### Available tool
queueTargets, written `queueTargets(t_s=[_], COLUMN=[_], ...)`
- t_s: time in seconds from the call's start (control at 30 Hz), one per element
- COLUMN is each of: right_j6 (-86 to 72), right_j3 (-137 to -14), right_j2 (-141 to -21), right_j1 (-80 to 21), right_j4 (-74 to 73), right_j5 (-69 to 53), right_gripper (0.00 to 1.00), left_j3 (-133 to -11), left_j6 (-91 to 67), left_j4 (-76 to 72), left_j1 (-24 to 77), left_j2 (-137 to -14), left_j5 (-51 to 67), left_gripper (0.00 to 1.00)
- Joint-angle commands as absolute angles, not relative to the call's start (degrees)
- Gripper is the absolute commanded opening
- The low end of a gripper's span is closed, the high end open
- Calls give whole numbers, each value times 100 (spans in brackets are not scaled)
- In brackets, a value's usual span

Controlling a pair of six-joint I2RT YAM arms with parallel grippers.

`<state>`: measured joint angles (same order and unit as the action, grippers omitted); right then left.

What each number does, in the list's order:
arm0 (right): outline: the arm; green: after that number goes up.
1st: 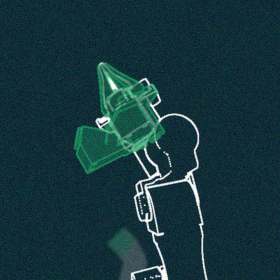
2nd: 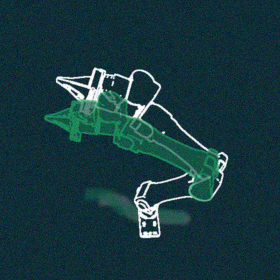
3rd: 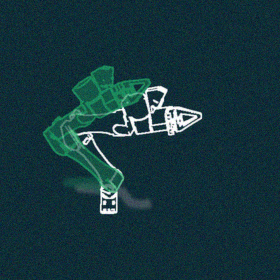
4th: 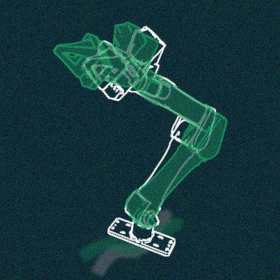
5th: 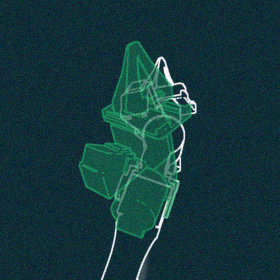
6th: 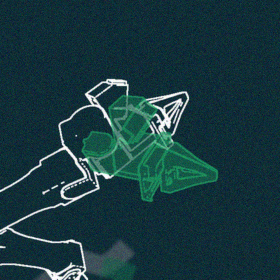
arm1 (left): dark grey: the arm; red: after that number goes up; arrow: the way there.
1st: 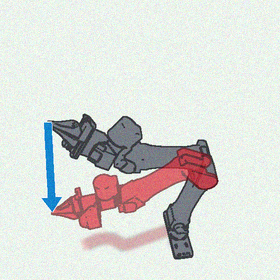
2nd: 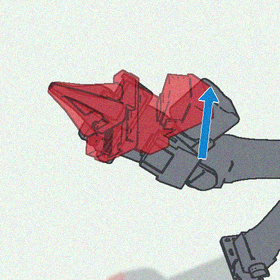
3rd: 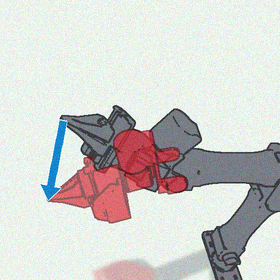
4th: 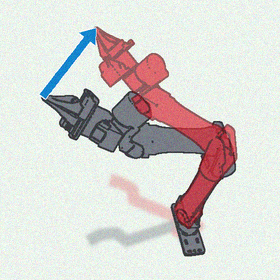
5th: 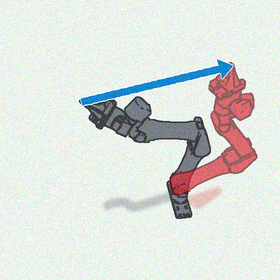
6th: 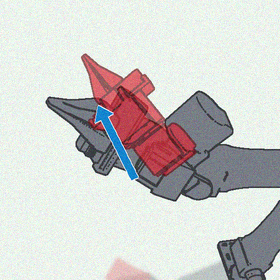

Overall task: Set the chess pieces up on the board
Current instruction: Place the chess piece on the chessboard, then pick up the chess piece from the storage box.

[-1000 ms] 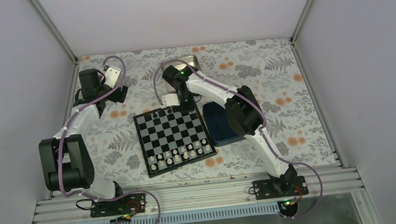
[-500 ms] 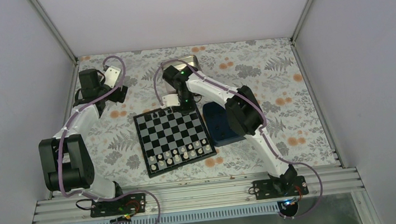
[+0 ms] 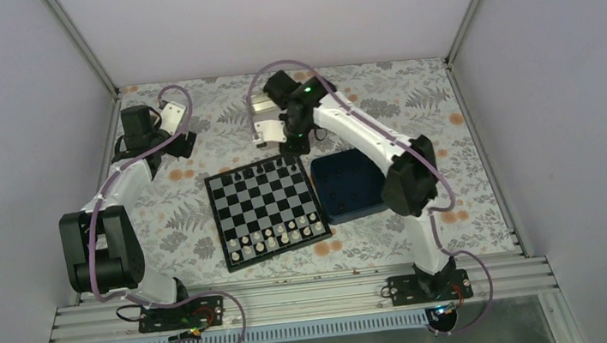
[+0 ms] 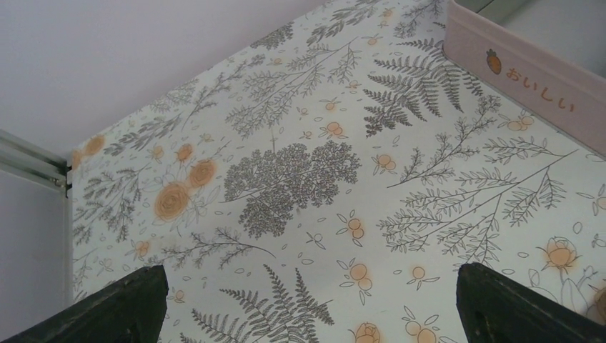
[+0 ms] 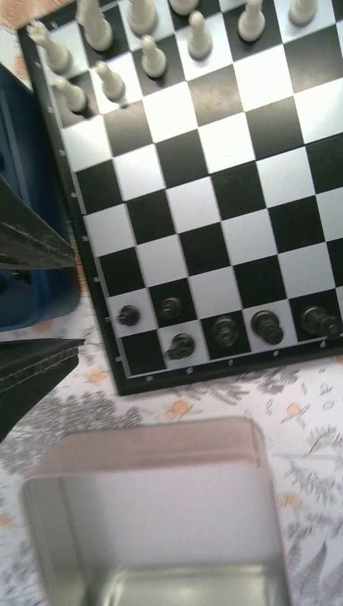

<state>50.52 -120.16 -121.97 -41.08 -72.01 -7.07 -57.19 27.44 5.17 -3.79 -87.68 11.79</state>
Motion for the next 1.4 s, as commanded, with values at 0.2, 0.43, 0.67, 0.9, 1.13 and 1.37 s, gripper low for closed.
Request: queueTargets(t_s=[0.2,0.43,0.67,0.9,1.13,1.37], right_j6=[4685,4343,4341,4268,3669,3240], right_j3=[-10413,-9316,-8473,-7913,-7713,-7870], right_j2=[-10668,-10338,-10144,-9991,-9707,-9583], right_j1=[-2768,-1520,-762,-192,272,572], right_j4=[-6271,-5276,-4712,-4141,-3340,-3047], right_j5=[-645,-628,-999,-996,-905,-764], right_gripper=[38,60,100,100,100,100], left_j3=[-7404,-9326,-10525,-11789,-13304,-13213], left_j6=[3393,3925,3900,4092,4387,4542], left_j4=[1700,3215,3580,4417,5965,6341], left_j1=[384,1888,3295,4098,4471,4550], left_j2=[-9186,-10190,-11182,-12306,-13451,-13509], left_j5=[1180,1419,1616,1791,1931,2045], left_gripper=[100,100,100,99,85,66])
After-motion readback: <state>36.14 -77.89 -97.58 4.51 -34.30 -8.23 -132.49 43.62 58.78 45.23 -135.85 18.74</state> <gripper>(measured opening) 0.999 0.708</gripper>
